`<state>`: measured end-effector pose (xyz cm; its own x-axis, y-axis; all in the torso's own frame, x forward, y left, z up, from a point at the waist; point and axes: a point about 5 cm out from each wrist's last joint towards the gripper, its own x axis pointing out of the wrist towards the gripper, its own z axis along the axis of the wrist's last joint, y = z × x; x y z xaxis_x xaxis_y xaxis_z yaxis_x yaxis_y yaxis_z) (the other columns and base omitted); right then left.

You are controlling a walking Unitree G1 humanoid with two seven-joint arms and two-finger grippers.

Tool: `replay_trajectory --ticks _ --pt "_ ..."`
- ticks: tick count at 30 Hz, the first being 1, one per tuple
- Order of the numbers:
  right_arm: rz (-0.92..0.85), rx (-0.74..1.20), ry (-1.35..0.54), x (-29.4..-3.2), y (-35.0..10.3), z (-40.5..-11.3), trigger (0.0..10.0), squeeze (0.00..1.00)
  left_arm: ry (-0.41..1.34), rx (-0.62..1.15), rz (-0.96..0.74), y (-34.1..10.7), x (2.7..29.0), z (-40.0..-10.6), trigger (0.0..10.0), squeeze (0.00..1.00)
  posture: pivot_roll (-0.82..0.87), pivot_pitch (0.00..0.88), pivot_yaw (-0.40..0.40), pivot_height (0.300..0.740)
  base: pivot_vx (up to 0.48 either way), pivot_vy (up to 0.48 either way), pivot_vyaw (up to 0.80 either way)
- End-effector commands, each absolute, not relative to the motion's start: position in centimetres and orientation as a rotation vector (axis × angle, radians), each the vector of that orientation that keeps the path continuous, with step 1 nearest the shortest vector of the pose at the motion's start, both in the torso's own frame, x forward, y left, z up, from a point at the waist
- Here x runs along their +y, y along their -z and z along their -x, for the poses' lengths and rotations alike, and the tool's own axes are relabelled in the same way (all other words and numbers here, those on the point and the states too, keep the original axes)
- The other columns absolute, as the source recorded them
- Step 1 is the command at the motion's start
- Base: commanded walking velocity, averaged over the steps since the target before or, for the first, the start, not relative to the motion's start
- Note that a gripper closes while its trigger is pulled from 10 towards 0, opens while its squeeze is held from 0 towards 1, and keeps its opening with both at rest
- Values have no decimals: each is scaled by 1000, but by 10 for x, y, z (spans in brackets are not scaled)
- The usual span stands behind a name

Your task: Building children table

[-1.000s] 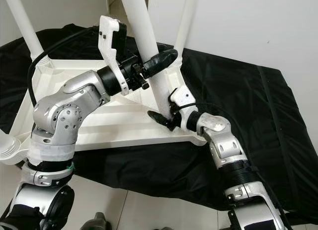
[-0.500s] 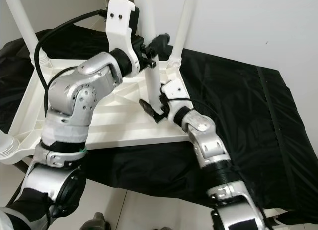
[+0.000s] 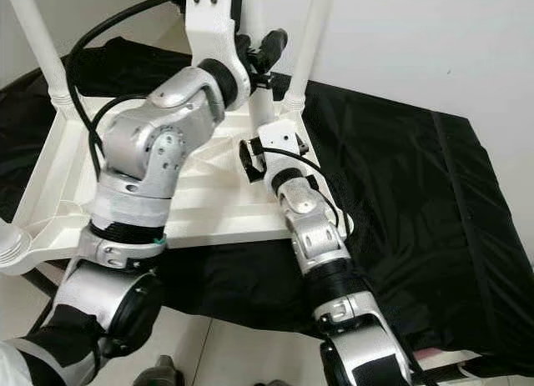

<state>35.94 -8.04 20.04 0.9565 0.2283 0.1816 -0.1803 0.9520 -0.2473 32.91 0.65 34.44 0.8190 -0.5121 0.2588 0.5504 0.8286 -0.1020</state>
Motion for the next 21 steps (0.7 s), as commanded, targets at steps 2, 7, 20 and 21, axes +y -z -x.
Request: replay_trajectory --ticks 2,7,20,21 --pt "249 -218 -113 -81 -202 -362 10000 0 559 -271 162 -357 -1 -325 10000 0 169 41 -104 740 0 0 0" --pt "231 -224 -80 -70 -201 -358 10000 0 567 -274 158 -359 -5 -324 10000 0 173 41 -104 740 0 0 0" --pt "223 -243 -8 -71 -203 -359 1294 0 574 -285 160 -363 -7 -322 10000 0 176 40 -108 740 0 0 0" --pt "221 -243 1 -72 -204 -359 0 0 573 -287 160 -363 -7 -322 10000 0 176 39 -108 740 0 0 0"
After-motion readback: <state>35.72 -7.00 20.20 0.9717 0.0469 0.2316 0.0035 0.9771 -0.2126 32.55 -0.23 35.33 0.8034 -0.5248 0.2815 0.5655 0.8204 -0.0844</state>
